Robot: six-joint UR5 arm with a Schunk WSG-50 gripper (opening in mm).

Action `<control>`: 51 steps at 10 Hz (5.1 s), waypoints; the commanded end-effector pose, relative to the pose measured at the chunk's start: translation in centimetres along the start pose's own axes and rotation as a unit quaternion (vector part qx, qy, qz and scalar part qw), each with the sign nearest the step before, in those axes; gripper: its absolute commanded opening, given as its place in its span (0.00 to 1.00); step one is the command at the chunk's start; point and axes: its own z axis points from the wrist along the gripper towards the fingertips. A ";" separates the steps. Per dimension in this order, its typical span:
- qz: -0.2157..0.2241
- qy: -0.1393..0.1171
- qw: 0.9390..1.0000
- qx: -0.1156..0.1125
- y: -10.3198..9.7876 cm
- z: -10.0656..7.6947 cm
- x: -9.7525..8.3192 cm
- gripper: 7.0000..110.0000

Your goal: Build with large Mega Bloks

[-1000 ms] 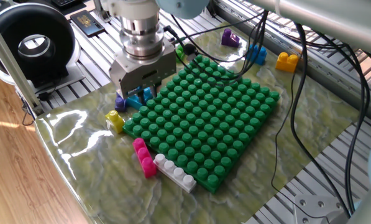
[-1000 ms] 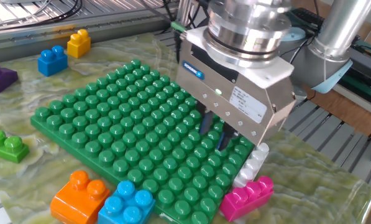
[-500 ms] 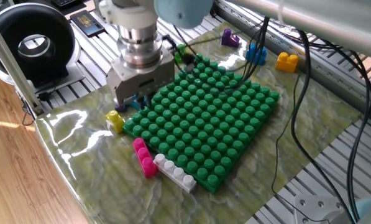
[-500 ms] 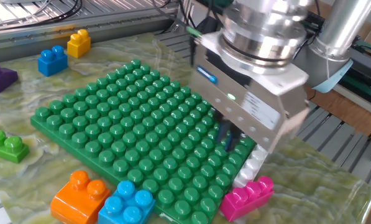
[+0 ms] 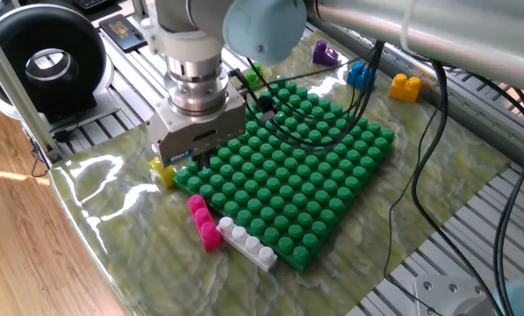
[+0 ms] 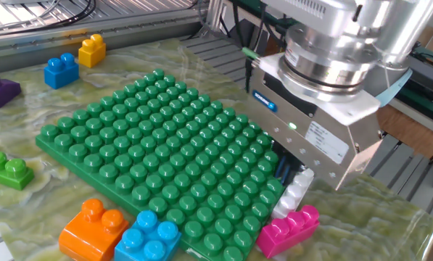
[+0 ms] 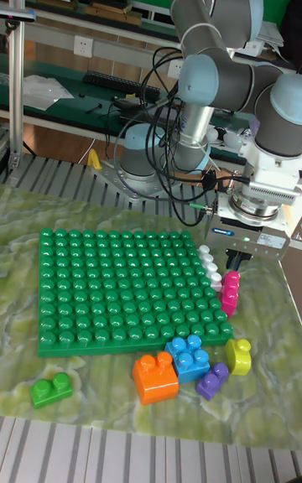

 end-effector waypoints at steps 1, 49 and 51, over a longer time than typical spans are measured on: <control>-0.026 0.017 0.999 -0.010 0.6 0.1 1.2 0.00; 0.039 -0.001 0.999 0.013 3.4 10.7 2.8 0.15; 0.045 0.000 0.999 0.019 3.2 10.7 2.8 0.15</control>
